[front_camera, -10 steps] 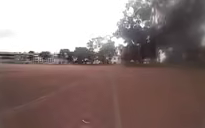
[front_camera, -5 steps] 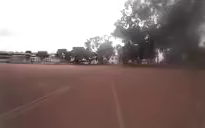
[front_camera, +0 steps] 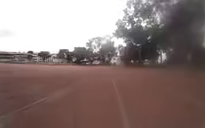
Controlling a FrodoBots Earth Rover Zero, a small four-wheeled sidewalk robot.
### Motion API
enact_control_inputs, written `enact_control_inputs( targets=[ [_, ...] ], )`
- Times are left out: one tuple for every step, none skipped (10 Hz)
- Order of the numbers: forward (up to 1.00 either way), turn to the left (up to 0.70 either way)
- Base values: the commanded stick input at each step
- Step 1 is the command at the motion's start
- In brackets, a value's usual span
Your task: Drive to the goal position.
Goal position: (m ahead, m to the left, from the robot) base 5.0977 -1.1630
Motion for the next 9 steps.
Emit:
enact_control_inputs(
  targets=[
    [1.00, -0.04],
    [1.00, 0.00],
    [1.00, 0.00],
    [1.00, 0.00],
    [1.00, 0.00],
    [1.00, 0.00],
    [1.00, 0.00],
    [1.00, 0.00],
    [1.00, 0.00]
  ],
)
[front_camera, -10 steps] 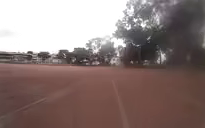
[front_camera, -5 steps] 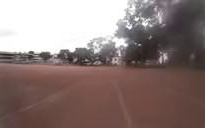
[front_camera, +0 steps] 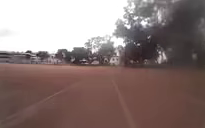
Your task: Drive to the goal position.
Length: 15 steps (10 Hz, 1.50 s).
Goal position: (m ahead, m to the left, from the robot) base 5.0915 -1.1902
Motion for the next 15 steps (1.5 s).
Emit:
enact_control_inputs(
  targets=[
    [1.00, 0.00],
    [1.00, 0.00],
    [1.00, 0.00],
    [1.00, 0.00],
    [1.00, 0.00],
    [1.00, 0.00],
    [1.00, 0.00],
    [1.00, 0.00],
    [1.00, 0.00],
    [1.00, 0.00],
    [1.00, 0.00],
    [1.00, 0.00],
    [1.00, 0.00],
    [1.00, 0.00],
    [1.00, -0.03]
  ],
)
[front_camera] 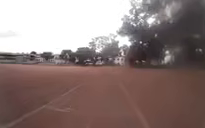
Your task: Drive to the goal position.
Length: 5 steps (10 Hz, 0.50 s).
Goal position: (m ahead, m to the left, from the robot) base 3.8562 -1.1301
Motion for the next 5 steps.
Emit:
enact_control_inputs(
  targets=[
    [1.00, -0.28],
    [1.00, -0.36],
    [1.00, -0.29],
    [1.00, -0.21],
    [1.00, -0.13]
  ],
)
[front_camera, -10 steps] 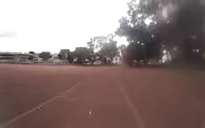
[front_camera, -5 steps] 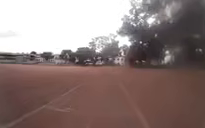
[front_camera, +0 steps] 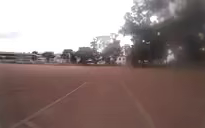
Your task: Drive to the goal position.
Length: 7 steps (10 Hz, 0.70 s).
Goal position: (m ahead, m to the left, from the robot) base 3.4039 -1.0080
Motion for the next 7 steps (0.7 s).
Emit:
enact_control_inputs(
  targets=[
    [1.00, -0.06],
    [1.00, 0.00],
    [1.00, 0.00],
    [1.00, 0.00],
    [1.00, 0.00],
    [1.00, 0.00],
    [1.00, 0.00]
  ],
)
